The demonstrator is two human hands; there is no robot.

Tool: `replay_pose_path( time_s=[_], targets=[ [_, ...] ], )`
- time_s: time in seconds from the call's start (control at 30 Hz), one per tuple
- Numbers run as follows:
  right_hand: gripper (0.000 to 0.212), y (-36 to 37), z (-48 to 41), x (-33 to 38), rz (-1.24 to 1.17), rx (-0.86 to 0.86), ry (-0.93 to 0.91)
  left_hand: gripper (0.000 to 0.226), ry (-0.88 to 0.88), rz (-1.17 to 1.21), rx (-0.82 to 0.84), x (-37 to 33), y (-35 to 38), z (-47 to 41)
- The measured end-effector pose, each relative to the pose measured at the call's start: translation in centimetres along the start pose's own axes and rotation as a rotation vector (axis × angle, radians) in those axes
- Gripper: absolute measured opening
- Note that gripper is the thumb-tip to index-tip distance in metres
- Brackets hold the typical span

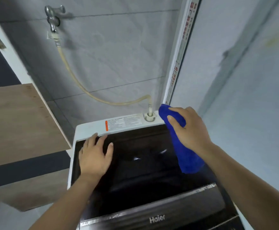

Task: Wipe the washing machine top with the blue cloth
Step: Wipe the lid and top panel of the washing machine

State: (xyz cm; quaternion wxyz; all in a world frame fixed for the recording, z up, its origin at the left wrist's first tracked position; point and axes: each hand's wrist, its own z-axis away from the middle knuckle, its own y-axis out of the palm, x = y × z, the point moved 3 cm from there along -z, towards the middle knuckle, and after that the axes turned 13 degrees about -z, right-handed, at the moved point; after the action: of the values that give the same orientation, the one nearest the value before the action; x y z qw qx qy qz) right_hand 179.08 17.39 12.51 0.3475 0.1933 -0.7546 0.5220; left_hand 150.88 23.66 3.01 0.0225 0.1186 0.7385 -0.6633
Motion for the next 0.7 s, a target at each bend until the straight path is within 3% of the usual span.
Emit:
replay_pose_path(
  time_s=[0.17,0.3,0.47,0.7],
  targets=[
    [0.035,-7.9,4.0,-6.2,0.020,-0.116,0.140,0.053,0.294,0.131,0.005,-11.5,1.5,4.9],
    [0.040,-7.0,8.4,-12.7,0.043,-0.045,0.297,0.050,0.464,0.124,0.103,-18.3,4.7,8.5],
    [0.042,-2.8,10.9,-16.4,0.197,0.001,0.333,0.054,0.472,0.006,0.138,-21.4,7.4,9.7],
    [0.043,-2.7,5.5,-17.7,0.036,0.052,0.320,0.049,0.429,-0.064,0.107,-23.1,9.0,9.8]
  ],
)
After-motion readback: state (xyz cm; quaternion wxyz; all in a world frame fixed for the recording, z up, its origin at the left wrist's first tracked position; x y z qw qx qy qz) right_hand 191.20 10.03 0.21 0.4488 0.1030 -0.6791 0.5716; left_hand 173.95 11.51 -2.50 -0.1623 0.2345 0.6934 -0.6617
